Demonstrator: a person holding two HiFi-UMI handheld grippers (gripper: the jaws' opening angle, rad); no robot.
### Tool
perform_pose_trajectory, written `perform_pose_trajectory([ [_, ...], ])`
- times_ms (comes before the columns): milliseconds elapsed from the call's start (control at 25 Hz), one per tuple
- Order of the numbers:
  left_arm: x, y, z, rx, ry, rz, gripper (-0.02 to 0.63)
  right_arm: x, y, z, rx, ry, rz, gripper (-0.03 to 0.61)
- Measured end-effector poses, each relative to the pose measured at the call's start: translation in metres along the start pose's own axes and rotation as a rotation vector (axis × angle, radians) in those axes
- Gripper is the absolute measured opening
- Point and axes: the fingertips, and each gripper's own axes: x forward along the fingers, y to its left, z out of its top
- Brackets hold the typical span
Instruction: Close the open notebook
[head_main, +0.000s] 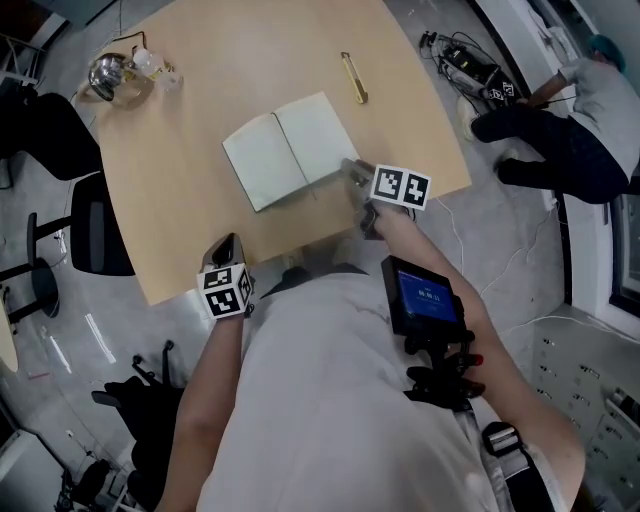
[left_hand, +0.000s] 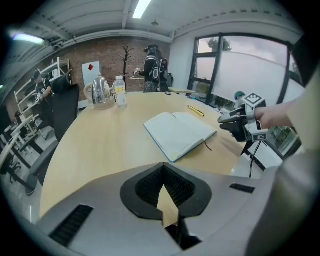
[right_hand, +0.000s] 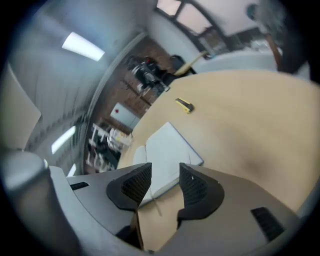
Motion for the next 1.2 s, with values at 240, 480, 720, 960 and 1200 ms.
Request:
perform_pose_trajectory([
  [240, -0.003, -0.023, 0.022, 0.087, -0.032, -0.055, 0.003, 0.001, -0.012, -0.020, 0.561, -0.111, 0.077, 0.152],
  [480, -0.012, -0.026, 0.031, 0.097, -0.041, -0.063, 0.003, 0.010, -0.031, -0.025, 0.730, -0.147, 0.092, 0.152],
  [720, -0.018, -0.015, 0.028, 0.060, -0.047, -0.049, 0.003, 0.025, -0.029, -0.021, 0.724, -0.139, 0.068, 0.152],
  [960, -0.020, -0.005, 0.025, 0.023, -0.054, -0.040, 0.003, 0.029, -0.035, -0.026, 0.660, -0.094, -0.013, 0.040],
  [1200, -0.018, -0.001, 0.023, 0.017, -0.053, -0.050, 0.003, 0.024, -0.017, -0.012, 0.443, -0.145, 0.041, 0.017],
])
